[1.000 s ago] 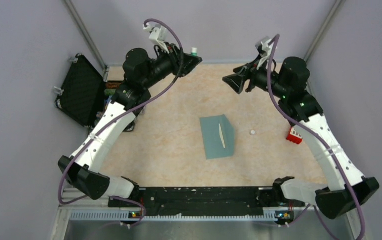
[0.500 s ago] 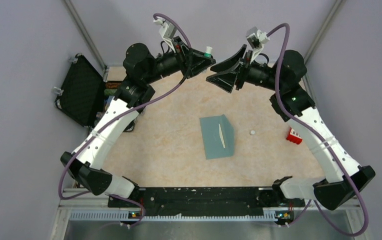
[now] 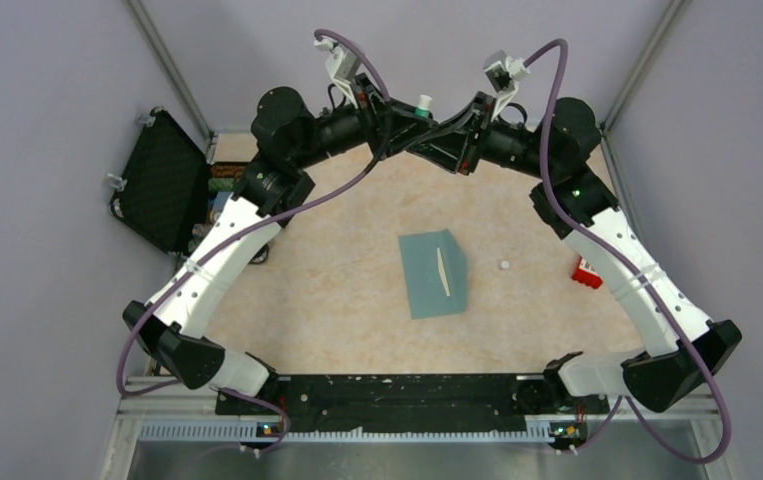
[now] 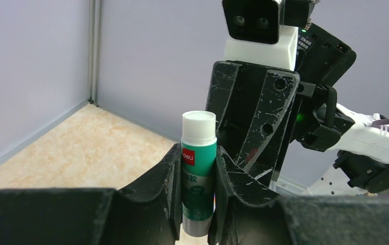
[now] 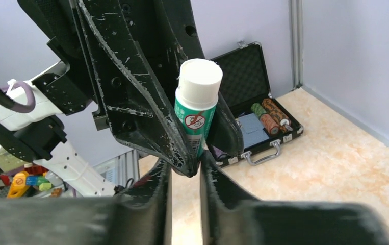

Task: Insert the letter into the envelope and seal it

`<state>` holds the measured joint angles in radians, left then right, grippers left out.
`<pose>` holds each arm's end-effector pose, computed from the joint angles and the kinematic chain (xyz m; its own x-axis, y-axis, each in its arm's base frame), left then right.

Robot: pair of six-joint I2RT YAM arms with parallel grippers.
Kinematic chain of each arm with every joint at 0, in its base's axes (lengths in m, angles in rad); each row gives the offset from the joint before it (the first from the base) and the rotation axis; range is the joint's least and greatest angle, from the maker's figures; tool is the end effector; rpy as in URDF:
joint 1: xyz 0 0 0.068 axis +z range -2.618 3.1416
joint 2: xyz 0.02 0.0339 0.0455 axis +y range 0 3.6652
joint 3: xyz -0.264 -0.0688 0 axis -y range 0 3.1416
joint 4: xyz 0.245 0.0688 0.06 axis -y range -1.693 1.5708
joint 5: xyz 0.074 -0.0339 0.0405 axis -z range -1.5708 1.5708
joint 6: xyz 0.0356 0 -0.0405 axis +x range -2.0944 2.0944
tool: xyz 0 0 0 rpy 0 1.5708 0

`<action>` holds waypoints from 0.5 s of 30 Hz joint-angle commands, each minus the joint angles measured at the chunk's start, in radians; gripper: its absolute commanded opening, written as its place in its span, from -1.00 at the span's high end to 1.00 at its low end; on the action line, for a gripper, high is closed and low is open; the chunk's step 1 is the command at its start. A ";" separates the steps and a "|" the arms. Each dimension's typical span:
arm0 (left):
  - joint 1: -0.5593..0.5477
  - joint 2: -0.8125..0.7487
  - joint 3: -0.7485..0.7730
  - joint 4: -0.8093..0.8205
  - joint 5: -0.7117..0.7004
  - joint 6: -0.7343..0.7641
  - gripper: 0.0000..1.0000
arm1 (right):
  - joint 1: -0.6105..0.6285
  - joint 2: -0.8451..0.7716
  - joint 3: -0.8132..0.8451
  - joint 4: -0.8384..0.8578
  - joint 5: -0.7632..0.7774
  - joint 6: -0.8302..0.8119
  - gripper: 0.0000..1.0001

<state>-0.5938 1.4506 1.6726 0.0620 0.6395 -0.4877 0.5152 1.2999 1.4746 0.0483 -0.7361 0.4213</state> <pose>0.2472 -0.1925 0.5168 -0.2277 -0.2999 -0.9264 0.9249 0.2309 -0.3021 0.2302 0.1578 0.4917 -0.2067 0.2312 -0.9507 -0.9319 0.2495 0.2633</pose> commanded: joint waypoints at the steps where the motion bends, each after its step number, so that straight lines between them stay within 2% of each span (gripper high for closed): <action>1: -0.012 -0.019 0.030 0.031 -0.016 0.011 1.00 | 0.008 -0.016 0.047 0.064 0.032 -0.025 0.84; 3: -0.013 -0.023 0.023 -0.003 -0.072 0.035 1.00 | 0.009 -0.027 0.041 0.062 0.032 -0.052 1.00; 7: -0.007 -0.047 -0.026 -0.021 -0.160 0.130 0.85 | 0.008 -0.047 0.026 0.009 0.020 -0.109 1.00; 11: 0.010 -0.059 -0.052 -0.017 -0.137 0.138 0.88 | 0.008 -0.067 -0.007 -0.016 0.008 -0.134 1.00; 15: 0.017 -0.065 -0.056 -0.027 -0.087 0.149 1.00 | 0.008 -0.066 -0.011 -0.045 0.012 -0.161 1.00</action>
<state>-0.6048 1.4216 1.6257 0.0452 0.5655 -0.3820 0.5152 1.2865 1.4574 -0.0021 -0.7158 0.3286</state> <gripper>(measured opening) 0.295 0.103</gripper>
